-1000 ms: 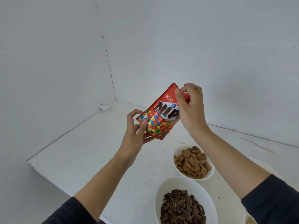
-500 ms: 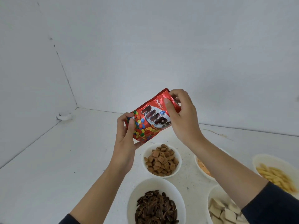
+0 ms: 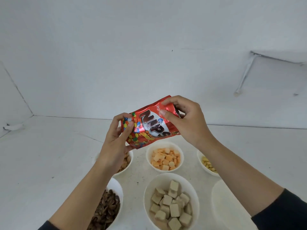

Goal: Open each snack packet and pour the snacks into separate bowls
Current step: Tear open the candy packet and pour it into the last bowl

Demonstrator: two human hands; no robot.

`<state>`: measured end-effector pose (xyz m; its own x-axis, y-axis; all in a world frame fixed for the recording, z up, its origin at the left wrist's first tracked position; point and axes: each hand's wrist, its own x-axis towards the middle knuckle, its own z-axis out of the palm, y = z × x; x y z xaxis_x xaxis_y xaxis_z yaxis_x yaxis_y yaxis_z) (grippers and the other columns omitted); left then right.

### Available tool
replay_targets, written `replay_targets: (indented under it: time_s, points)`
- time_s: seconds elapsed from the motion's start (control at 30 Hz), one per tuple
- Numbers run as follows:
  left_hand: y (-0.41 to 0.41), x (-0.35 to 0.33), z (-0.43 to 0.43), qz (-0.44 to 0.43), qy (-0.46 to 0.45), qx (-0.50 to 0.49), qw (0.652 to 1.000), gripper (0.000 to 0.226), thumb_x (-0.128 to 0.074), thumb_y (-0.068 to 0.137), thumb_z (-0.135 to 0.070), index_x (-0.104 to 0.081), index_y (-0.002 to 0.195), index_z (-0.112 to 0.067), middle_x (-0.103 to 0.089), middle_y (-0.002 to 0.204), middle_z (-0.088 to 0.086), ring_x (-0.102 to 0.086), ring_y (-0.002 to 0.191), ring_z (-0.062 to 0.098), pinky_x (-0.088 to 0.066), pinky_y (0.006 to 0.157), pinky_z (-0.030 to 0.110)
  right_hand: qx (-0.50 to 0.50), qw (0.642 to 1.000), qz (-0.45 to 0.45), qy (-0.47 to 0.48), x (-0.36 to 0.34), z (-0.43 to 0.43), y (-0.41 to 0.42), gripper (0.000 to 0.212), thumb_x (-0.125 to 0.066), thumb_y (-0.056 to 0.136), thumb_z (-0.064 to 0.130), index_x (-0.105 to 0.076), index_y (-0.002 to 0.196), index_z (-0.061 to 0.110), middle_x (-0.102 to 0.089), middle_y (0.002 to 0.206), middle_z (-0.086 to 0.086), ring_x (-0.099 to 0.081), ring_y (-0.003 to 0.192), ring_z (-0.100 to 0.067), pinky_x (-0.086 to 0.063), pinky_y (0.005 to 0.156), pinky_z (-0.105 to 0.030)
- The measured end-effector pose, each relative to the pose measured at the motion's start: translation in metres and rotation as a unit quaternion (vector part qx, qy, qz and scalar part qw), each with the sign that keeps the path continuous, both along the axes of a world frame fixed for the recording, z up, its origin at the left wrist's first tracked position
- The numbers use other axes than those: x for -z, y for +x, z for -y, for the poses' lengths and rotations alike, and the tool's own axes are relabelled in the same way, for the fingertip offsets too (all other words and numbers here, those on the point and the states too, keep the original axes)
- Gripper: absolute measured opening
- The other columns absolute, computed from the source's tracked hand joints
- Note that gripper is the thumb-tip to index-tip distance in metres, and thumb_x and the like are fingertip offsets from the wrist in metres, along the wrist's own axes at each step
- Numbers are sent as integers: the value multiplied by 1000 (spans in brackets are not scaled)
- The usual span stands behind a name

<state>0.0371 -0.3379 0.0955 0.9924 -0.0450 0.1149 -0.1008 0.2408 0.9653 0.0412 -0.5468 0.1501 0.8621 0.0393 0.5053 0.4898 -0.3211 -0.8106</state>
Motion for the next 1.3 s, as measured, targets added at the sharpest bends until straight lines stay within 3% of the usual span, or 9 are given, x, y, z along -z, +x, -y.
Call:
replay_targets:
  time_s: [0.33,0.6,0.7,0.9,1.17,1.3]
  points:
    - [-83,14,134,-18,-35,-5,999,18,-58,100,-25,-55,118,-23,-70,125,9,-69,112,38,-53,92,65,-15,1000,-17,9,15,134,-71,11,-75,89,16,-73,99,19,-76,100,8,-71,97,-7,-56,70,-19]
    - [-135,17,185,-38,-17,-30,999,17,-59,99,-27,-57,116,-24,-68,125,11,-70,110,37,-56,91,63,-24,997,-75,27,25,186,-114,14,-78,86,21,-72,98,24,-76,105,6,-72,99,-11,-63,76,-31]
    - [-144,16,186,-42,-1,-51,998,18,-59,100,-26,-58,117,-26,-67,125,11,-71,107,33,-59,87,59,-27,995,-91,23,28,193,-118,14,-81,84,17,-72,92,25,-77,98,4,-73,95,-12,-62,77,-34]
    - [-150,10,179,-29,31,-67,997,18,-60,99,-22,-59,117,-22,-63,126,17,-72,102,29,-58,87,63,-41,993,-108,33,38,192,-121,17,-82,83,12,-70,92,20,-76,88,-1,-75,88,-17,-62,81,-49]
    - [-143,8,173,-13,58,-56,997,14,-62,98,-16,-64,111,-21,-62,123,13,-73,99,30,-60,83,61,-58,986,-141,72,51,196,-117,21,-82,82,9,-70,90,24,-78,89,-5,-76,88,-23,-62,80,-52]
    - [-139,8,167,-15,82,-45,995,15,-63,96,-14,-65,108,-23,-61,123,10,-73,103,31,-61,83,58,-77,977,-170,101,61,198,-117,20,-81,82,7,-68,95,16,-78,93,-8,-75,91,-25,-62,78,-53]
